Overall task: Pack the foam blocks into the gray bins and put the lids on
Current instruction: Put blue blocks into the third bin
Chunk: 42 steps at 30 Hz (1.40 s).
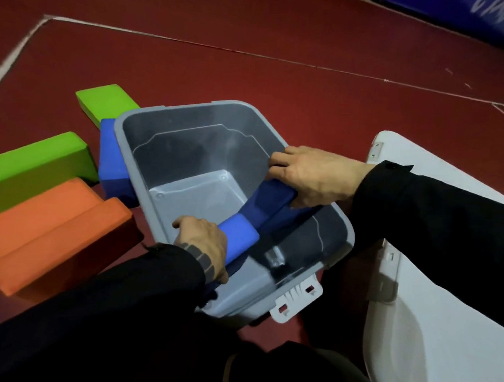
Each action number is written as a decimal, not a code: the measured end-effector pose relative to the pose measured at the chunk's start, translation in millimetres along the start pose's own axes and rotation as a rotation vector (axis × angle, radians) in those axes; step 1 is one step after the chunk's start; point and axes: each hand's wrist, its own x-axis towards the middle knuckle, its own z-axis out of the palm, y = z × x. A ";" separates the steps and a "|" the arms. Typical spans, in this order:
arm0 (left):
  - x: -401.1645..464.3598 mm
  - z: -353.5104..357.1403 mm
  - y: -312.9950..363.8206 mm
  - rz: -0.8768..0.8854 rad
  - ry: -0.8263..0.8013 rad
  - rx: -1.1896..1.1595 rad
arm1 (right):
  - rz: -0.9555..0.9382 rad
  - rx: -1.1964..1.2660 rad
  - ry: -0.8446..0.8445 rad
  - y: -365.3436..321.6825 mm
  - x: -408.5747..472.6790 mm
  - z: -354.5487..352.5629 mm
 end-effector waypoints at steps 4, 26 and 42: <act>0.8 1.8 -11.4 0.041 -0.030 -0.142 | -0.178 -0.063 -0.091 -36.0 0.7 6.4; 2.5 36.1 -3.6 0.432 -0.045 -0.475 | 0.115 0.984 -0.021 -76.2 -20.6 76.6; 0.2 29.7 -2.7 0.420 -0.235 -0.542 | 0.405 0.764 -0.318 -96.4 -4.3 106.9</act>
